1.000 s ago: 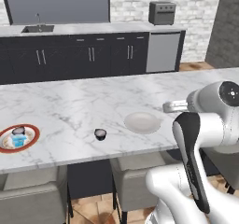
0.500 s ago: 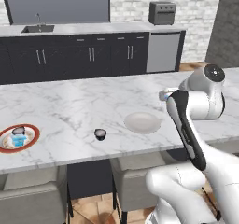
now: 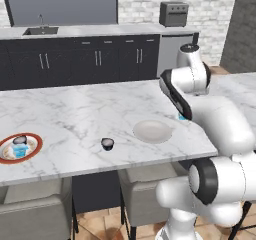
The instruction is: Place two yogurt containers on each plate.
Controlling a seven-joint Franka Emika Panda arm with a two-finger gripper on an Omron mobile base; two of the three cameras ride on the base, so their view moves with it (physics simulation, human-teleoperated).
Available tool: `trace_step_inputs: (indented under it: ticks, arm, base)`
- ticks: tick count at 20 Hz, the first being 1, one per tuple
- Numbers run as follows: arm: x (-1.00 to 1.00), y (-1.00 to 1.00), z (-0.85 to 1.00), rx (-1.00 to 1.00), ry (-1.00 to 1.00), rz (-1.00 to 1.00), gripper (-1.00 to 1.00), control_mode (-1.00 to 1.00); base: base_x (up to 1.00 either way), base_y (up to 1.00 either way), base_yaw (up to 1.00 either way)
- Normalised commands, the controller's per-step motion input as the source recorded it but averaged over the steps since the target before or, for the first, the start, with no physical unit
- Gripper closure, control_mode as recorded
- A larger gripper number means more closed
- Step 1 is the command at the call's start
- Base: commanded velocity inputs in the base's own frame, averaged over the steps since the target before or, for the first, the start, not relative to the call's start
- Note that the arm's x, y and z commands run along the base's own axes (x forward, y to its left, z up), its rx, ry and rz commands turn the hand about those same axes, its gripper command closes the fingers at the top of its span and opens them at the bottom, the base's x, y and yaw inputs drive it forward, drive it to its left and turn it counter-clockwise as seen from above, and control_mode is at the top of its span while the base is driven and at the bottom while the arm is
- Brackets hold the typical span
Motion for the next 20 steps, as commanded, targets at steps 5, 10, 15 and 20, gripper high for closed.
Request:
trace_step_inputs:
  ticks: [5, 10, 15, 20]
  arm:
    - [0.64, -0.59, -0.52, 0.06, 0.05, -0.04, -1.0, -1.0]
    - [0.51, -0.45, -0.52, 0.03, 0.0, 0.0, -1.0, -1.0]
    - [0.55, -0.31, -0.49, 0.0, 0.0, 0.0, -1.0, -1.0]
    - [0.57, -0.29, -0.41, 0.0, 0.01, 0.0, -1.0, -1.0]
  base:
    - [0.0, 0.0, 0.0]
    - [0.0, 0.0, 0.0]
    - [0.0, 0.0, 0.0]
    - [0.0, 0.0, 0.0]
